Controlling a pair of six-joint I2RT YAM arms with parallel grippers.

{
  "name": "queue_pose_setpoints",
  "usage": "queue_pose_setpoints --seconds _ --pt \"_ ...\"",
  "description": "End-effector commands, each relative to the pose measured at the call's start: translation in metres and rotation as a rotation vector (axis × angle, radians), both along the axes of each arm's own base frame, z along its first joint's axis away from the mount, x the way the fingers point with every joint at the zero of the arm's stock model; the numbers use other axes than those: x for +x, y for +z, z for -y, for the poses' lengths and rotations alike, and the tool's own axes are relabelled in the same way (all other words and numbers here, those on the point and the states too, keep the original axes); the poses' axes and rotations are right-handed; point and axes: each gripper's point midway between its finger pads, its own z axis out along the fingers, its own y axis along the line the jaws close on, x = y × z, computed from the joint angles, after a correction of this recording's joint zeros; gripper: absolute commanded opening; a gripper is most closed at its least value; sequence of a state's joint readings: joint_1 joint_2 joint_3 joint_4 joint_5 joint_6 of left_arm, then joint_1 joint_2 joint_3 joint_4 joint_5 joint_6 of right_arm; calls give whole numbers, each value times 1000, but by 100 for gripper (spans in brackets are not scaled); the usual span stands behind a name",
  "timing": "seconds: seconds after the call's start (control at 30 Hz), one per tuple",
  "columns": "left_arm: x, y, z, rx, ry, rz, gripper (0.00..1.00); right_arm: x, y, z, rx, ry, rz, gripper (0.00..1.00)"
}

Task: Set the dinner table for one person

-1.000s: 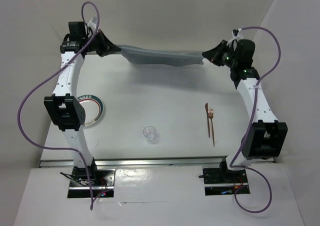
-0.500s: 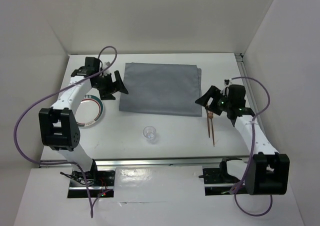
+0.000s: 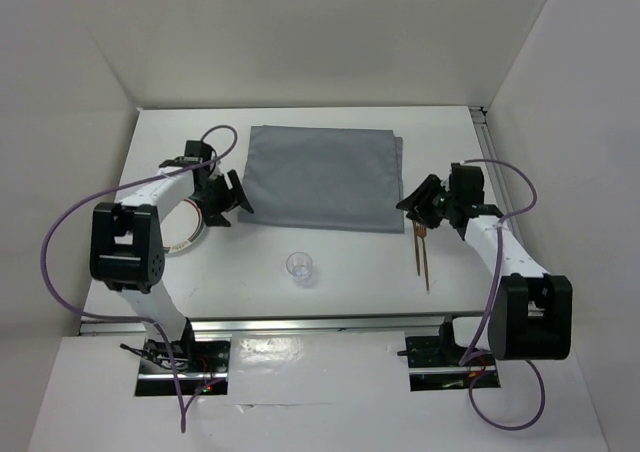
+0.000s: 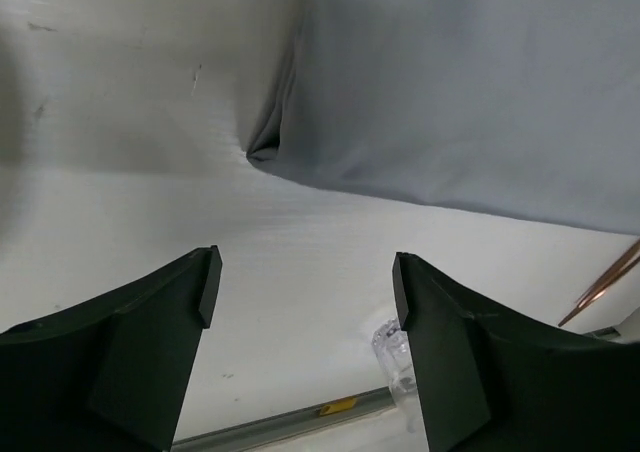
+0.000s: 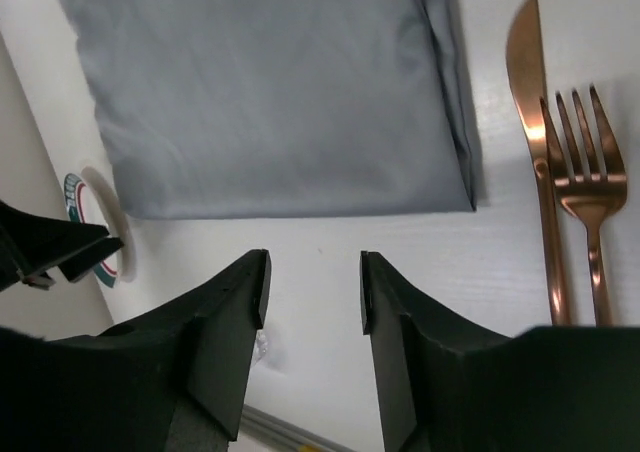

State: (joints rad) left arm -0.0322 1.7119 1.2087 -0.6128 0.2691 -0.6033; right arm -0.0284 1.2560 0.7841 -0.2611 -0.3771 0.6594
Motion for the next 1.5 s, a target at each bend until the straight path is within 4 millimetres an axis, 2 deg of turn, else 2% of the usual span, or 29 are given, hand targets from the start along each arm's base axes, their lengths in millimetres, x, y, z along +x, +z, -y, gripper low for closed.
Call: queue_pose_setpoints --seconds 0.0,0.03,0.27,0.3,0.37,0.4,0.43,0.47,0.6,0.7,0.83,0.87,0.9,0.93,0.97,1.07,1.1,1.13,1.27,1.37,1.47 --pt "19 -12 13 -16 7 8 87 0 -13 -9 60 -15 -39 53" --pt "21 -16 13 -16 7 -1 83 2 -16 -8 59 -29 -44 57" --pt "32 -45 11 18 51 -48 67 10 -53 -4 37 -71 -139 57" --pt "38 -48 12 18 51 -51 53 11 -59 0 26 -97 -154 57" --pt "44 -48 10 25 65 -45 32 13 -68 0 15 -111 -171 57" --pt "47 -50 9 33 69 -46 13 12 -77 1 -8 -119 -185 57" --pt "47 -50 9 33 69 -46 13 14 -81 2 -11 -134 -190 57" --pt "50 -50 9 33 69 -43 1 13 -86 0 -21 -131 -203 57" --pt "48 -49 8 43 72 -56 0 19 -97 -8 -58 -117 -227 67" --pt "50 -45 6 53 77 -41 0 22 -105 -18 -91 -98 -239 61" --pt "33 -40 -4 99 95 -49 0 21 -110 -26 -121 -84 -244 10" --pt "27 -39 -4 100 95 -56 0 17 -111 -27 -136 -74 -242 0" --pt "22 -38 -7 112 99 -57 0 14 -114 -26 -138 -74 -251 0" --pt "18 -29 -7 109 100 -36 0 12 -112 -26 -142 -67 -241 0" --pt "6 -35 -10 122 103 -57 0 7 -111 -23 -150 -75 -237 0" --pt "-16 -33 -12 126 124 -60 0 -8 -115 -20 -177 -71 -252 0" --pt "-22 -33 -13 126 124 -60 0 -11 -110 -20 -176 -71 -246 0" --pt "-32 -38 -16 142 128 -75 0 -15 -111 -17 -184 -77 -251 0" --pt "-44 -32 -21 159 138 -54 0 -30 -113 -19 -179 -61 -254 0" --pt "-43 -29 -22 167 142 -44 1 -40 -114 -21 -182 -52 -262 0" --pt "-46 -30 -23 173 131 -64 22 -40 -110 -20 -180 -52 -253 20"
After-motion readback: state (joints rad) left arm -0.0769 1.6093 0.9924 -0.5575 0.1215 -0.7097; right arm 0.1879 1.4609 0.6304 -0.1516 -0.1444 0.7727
